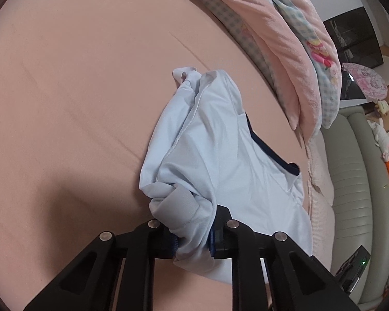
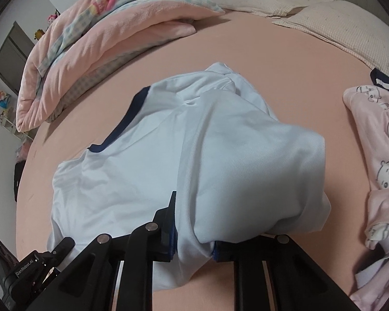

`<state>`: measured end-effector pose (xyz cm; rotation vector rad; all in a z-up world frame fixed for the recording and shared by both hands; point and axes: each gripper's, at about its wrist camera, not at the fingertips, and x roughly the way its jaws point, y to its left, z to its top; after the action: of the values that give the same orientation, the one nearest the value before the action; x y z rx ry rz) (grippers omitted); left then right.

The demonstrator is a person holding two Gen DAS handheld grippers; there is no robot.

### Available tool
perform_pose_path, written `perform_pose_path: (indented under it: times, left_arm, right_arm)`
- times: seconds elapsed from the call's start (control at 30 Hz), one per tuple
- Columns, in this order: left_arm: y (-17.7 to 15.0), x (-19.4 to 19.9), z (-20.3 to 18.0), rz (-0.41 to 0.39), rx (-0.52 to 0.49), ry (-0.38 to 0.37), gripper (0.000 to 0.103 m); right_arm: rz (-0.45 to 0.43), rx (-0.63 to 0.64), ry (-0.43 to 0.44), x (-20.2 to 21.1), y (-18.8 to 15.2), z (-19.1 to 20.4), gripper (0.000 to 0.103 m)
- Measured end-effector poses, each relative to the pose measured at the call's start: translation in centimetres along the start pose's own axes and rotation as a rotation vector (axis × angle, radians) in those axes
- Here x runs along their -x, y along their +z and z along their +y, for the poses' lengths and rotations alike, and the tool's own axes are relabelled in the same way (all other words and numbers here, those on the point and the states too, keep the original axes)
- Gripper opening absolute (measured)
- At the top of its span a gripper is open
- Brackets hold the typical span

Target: Fold clothes

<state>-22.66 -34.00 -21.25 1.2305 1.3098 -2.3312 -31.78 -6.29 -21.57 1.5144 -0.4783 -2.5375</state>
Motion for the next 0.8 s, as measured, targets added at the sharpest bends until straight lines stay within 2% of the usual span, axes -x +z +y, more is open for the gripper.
perform_pose_path:
  times: [0.2,0.8]
  left_arm:
    - [-0.8,0.6,0.4,0.021,0.009,-0.007,0.014]
    - [-5.2,6.0,3.1,0.072,-0.008,0.003,0.014]
  right_arm:
    - [0.040,0.016,0.001,0.8,-0.6,-0.2,0.017]
    - [0.137,0.062,-0.008,4.6,-5.6,-0.5,0.017]
